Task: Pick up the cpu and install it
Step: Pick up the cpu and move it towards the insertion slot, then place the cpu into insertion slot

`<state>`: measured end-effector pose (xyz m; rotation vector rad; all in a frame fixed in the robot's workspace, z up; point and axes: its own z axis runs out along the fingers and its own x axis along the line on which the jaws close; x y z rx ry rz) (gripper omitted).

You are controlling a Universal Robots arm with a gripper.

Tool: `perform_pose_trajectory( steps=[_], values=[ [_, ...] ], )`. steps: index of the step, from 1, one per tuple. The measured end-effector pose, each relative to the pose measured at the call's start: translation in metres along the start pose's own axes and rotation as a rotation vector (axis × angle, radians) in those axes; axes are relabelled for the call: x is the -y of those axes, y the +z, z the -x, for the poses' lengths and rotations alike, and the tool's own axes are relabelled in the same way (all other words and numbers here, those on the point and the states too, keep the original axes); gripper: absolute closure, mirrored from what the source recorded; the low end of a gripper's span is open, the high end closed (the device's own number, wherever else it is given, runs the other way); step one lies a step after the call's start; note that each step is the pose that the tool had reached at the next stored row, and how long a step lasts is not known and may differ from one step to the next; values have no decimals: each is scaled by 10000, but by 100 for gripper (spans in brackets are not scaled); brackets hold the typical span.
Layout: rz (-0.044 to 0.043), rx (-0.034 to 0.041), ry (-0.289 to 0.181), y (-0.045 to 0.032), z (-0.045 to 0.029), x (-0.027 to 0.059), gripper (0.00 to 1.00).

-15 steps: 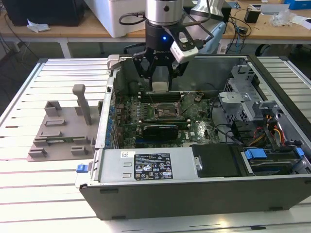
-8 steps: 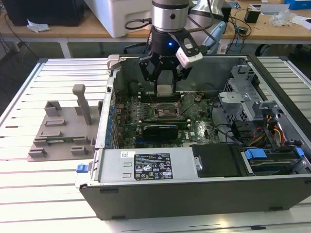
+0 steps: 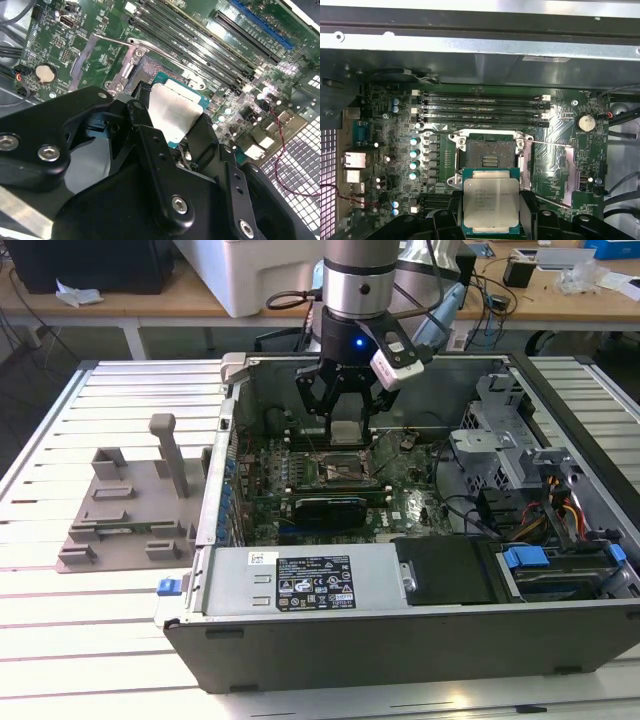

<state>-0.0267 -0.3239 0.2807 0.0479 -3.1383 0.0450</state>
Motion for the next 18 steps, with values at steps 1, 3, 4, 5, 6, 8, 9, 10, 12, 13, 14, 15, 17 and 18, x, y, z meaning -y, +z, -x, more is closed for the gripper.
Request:
perform_pose_trajectory(
  steps=[1, 3, 4, 5, 6, 8, 9, 10, 12, 13, 14, 15, 17, 18],
  values=[
    [2, 2, -1, 1, 1, 0, 46],
    [2, 1, -2, 1, 1, 0, 46],
    [2, 1, -2, 1, 1, 0, 46],
    [2, 1, -1, 1, 1, 0, 46],
    [2, 1, -2, 1, 2, 0, 46],
    [2, 1, -2, 1, 2, 0, 46],
    [2, 1, -2, 1, 2, 0, 46],
    [2, 2, 1, 1, 2, 0, 46],
    [2, 0, 31, 1, 2, 0, 46],
    [2, -3, 152, 1, 2, 0, 46],
    [3, -10, 388, 1, 2, 0, 46],
    [4, -21, 792, 1, 2, 0, 46],
    [-1, -39, 1415, 1, 2, 0, 46],
    [-6, -46, 1675, 1, 2, 0, 46]
  ],
)
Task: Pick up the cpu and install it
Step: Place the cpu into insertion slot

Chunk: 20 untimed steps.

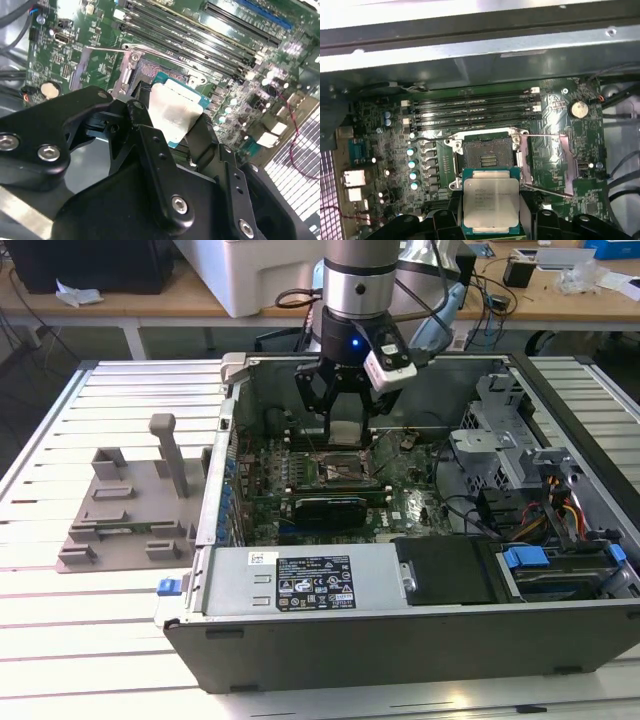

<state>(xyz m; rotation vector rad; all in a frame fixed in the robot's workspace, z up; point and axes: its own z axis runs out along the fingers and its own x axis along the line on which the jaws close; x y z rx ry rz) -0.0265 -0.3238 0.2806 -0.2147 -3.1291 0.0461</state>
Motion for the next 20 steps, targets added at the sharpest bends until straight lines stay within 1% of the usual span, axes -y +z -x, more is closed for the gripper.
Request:
perform_pose_trajectory(
  steps=[2, 4, 5, 8, 9, 10, 11, 12, 14, 15, 19, 20],
  values=[
    [-13, -13, 531, 0, 0, 0, 46],
    [-19, -22, 831, 0, 0, 0, 46],
    [-21, -29, 1062, 0, 0, 0, 46],
    [-37, -51, 1949, 1, 0, 0, 46],
    [-61, -53, 2191, 0, 0, 0, 46],
    [-123, -48, 2480, 0, 0, 0, 46],
    [-227, -26, 2673, 0, 0, 0, 46],
    [-291, -12, 2765, 0, 0, 0, 46],
    [-343, -6, 2935, 0, 1, 0, 46],
    [-349, -7, 3020, 0, 0, 1, 46],
    [-352, -37, 3638, 1, 0, 0, 46],
    [-352, -41, 3718, 1, 0, 0, 46]
  ],
)
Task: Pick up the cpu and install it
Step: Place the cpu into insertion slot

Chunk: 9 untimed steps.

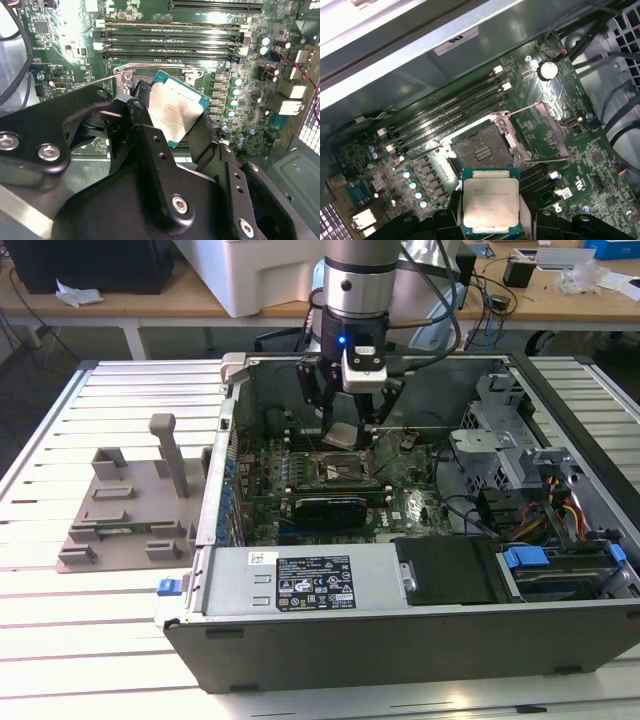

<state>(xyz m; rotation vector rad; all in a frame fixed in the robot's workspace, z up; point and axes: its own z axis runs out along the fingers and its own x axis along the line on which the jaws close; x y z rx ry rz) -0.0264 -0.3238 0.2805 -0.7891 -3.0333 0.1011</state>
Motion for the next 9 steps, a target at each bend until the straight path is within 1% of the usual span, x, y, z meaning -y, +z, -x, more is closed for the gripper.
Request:
perform_pose_trajectory(
  steps=[3, 5, 9],
  values=[
    [-3, -18, 273, 0, 0, 0, 46],
    [-8, -40, 642, 0, 0, 0, 46],
    [-13, -58, 947, 1, 0, 0, 46]
  ],
)
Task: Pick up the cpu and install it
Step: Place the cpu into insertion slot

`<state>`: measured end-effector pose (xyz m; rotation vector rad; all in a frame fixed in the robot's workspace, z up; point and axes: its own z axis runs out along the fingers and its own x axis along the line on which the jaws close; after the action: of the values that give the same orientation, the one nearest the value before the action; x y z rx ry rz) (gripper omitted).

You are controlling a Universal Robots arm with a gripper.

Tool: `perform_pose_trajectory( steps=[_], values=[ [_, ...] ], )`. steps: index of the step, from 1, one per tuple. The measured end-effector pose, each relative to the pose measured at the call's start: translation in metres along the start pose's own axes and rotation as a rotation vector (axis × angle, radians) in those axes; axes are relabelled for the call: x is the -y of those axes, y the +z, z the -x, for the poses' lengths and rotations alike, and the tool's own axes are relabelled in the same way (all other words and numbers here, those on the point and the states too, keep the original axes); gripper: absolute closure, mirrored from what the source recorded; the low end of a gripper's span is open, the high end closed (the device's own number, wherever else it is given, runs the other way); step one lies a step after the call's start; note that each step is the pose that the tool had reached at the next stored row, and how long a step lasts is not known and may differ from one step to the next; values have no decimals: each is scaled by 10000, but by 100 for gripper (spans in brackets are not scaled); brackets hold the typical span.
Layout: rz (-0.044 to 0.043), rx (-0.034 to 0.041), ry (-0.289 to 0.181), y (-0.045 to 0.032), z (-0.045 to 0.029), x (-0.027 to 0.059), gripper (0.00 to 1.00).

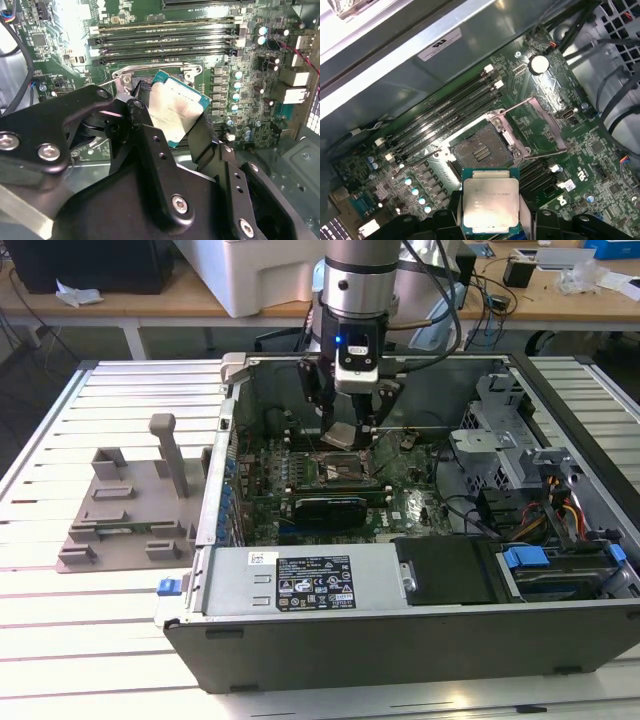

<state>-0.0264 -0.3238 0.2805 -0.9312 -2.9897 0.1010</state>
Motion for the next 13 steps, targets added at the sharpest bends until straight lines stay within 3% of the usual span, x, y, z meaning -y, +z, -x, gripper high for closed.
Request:
perform_pose_trajectory(
  steps=[13],
  values=[
    [-17, -74, 1190, 0, 0, 0, 46]
  ],
)
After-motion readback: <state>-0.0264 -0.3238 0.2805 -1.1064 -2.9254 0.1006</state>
